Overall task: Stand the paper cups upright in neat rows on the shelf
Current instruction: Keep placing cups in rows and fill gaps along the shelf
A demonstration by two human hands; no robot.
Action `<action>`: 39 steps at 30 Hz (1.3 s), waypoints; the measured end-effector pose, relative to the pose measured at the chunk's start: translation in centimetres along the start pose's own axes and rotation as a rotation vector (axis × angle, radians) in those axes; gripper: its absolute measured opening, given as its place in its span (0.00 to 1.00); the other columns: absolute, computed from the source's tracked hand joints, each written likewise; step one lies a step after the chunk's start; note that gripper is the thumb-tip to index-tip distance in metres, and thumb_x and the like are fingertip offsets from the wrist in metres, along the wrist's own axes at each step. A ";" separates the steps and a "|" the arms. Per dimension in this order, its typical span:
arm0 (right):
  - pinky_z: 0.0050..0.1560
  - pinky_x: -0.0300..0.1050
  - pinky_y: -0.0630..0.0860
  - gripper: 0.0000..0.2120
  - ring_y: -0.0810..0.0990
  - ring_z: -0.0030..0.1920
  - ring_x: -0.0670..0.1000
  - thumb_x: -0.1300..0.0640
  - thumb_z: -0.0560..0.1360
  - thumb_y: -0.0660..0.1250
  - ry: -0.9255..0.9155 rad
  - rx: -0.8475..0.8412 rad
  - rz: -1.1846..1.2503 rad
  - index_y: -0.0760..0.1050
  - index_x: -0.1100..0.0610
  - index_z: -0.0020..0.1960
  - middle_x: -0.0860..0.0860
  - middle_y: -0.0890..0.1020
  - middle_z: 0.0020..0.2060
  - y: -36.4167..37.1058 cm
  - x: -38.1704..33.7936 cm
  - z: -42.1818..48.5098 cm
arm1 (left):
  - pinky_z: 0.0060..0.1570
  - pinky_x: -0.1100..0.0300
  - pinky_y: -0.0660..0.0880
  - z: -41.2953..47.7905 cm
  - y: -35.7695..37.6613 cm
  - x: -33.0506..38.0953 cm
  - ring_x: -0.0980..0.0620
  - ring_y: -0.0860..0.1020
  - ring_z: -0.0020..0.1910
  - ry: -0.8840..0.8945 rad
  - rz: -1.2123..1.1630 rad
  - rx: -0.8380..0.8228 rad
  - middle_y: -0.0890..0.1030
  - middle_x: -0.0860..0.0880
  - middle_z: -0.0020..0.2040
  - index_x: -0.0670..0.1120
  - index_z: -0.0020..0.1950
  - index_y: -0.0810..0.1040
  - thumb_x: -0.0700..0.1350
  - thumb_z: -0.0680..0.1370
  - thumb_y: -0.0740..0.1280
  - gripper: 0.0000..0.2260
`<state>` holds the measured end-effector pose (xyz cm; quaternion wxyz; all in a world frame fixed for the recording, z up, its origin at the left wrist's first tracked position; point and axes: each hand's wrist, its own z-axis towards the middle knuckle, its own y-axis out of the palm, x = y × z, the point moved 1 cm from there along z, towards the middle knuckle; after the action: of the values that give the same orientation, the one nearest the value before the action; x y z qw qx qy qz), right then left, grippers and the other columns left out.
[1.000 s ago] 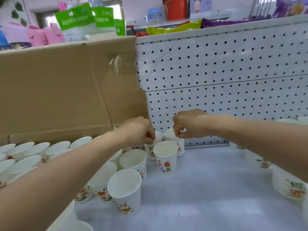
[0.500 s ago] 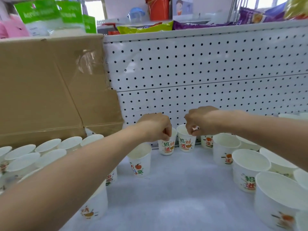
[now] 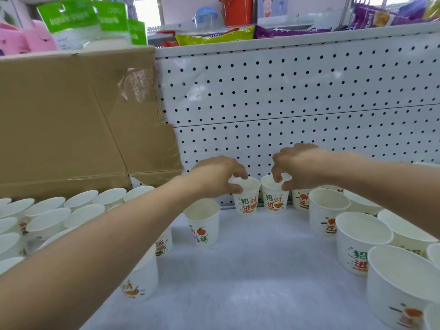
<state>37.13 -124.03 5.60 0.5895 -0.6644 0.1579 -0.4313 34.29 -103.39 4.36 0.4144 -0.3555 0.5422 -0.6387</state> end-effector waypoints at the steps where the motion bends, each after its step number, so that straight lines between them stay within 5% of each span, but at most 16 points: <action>1: 0.39 0.39 0.65 0.09 0.70 0.43 0.47 0.45 0.74 0.67 -0.006 0.036 0.010 0.76 0.45 0.53 0.42 0.71 0.45 -0.4 -0.4 -0.1 | 0.50 0.55 0.74 -0.8 -0.6 -0.5 0.57 0.74 0.53 -0.004 -0.015 0.021 0.77 0.58 0.57 0.57 0.63 0.75 0.54 0.76 0.68 0.15; 4: 0.44 0.41 0.71 0.14 0.73 0.47 0.44 0.41 0.74 0.65 -0.085 0.114 0.166 0.76 0.45 0.56 0.43 0.76 0.51 -1.7 -2.6 0.1 | 0.53 0.56 0.76 -4.1 -2.9 -2.5 0.59 0.76 0.52 -0.072 -0.097 0.047 0.78 0.58 0.57 0.57 0.61 0.77 0.57 0.76 0.67 0.15; 8: 0.51 0.39 0.69 0.26 0.73 0.54 0.41 0.34 0.69 0.66 -0.208 0.041 0.521 0.70 0.40 0.64 0.39 0.75 0.56 -3.1 -7.3 1.4 | 0.55 0.61 0.75 -9.1 -4.8 -5.7 0.61 0.78 0.52 -0.181 -0.139 -0.116 0.81 0.59 0.56 0.54 0.61 0.79 0.64 0.72 0.68 0.22; 13: 0.61 0.43 0.66 0.40 0.68 0.66 0.45 0.30 0.63 0.69 -0.239 -0.104 0.564 0.61 0.41 0.71 0.40 0.68 0.67 -3.3 -11.7 3.9 | 0.53 0.61 0.72 -11.9 -4.3 -7.2 0.61 0.76 0.54 -0.292 -0.039 -0.326 0.77 0.62 0.59 0.57 0.66 0.74 0.70 0.64 0.71 0.34; 20: 0.45 0.46 0.75 0.32 0.75 0.49 0.47 0.35 0.61 0.71 -0.174 -0.078 0.482 0.69 0.40 0.63 0.41 0.73 0.52 -2.9 -12.4 3.9 | 0.51 0.58 0.77 -11.2 -3.3 -6.8 0.60 0.77 0.48 -0.279 0.012 -0.380 0.78 0.63 0.50 0.59 0.63 0.75 0.66 0.58 0.77 0.35; 27: 0.42 0.45 0.78 0.31 0.77 0.44 0.42 0.38 0.60 0.74 -0.059 -0.145 0.513 0.69 0.40 0.60 0.38 0.75 0.47 -1.6 -6.5 -1.4 | 0.52 0.58 0.77 -10.5 -2.5 -6.9 0.61 0.78 0.47 -0.261 -0.029 -0.310 0.80 0.61 0.49 0.55 0.62 0.78 0.59 0.62 0.79 0.31; 30: 0.39 0.37 0.72 0.28 0.75 0.44 0.38 0.39 0.61 0.75 -0.019 -0.131 0.514 0.71 0.42 0.58 0.38 0.76 0.49 -0.9 -4.9 -3.1 | 0.48 0.65 0.72 -10.6 -3.0 -7.0 0.63 0.76 0.50 -0.221 -0.021 -0.262 0.79 0.62 0.53 0.55 0.64 0.76 0.63 0.64 0.76 0.31; 33: 0.43 0.37 0.73 0.28 0.75 0.46 0.39 0.37 0.62 0.74 -0.003 -0.133 0.556 0.71 0.42 0.59 0.39 0.76 0.51 -0.6 -4.6 -3.7 | 0.53 0.61 0.73 -11.1 -3.8 -7.6 0.59 0.76 0.53 -0.271 0.014 -0.305 0.78 0.60 0.57 0.56 0.65 0.75 0.68 0.61 0.74 0.35; 39: 0.47 0.43 0.75 0.29 0.77 0.49 0.45 0.35 0.66 0.70 0.027 -0.146 0.558 0.68 0.43 0.63 0.40 0.76 0.51 -0.7 -5.3 -3.8 | 0.41 0.60 0.74 -11.2 -2.8 -7.3 0.61 0.77 0.43 -0.358 0.117 -0.468 0.78 0.63 0.46 0.60 0.59 0.76 0.68 0.57 0.76 0.33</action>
<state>30.94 -122.51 3.96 0.6337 -0.6302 0.3731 -0.2489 26.71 -92.09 5.33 0.4465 -0.5165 0.6126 -0.3983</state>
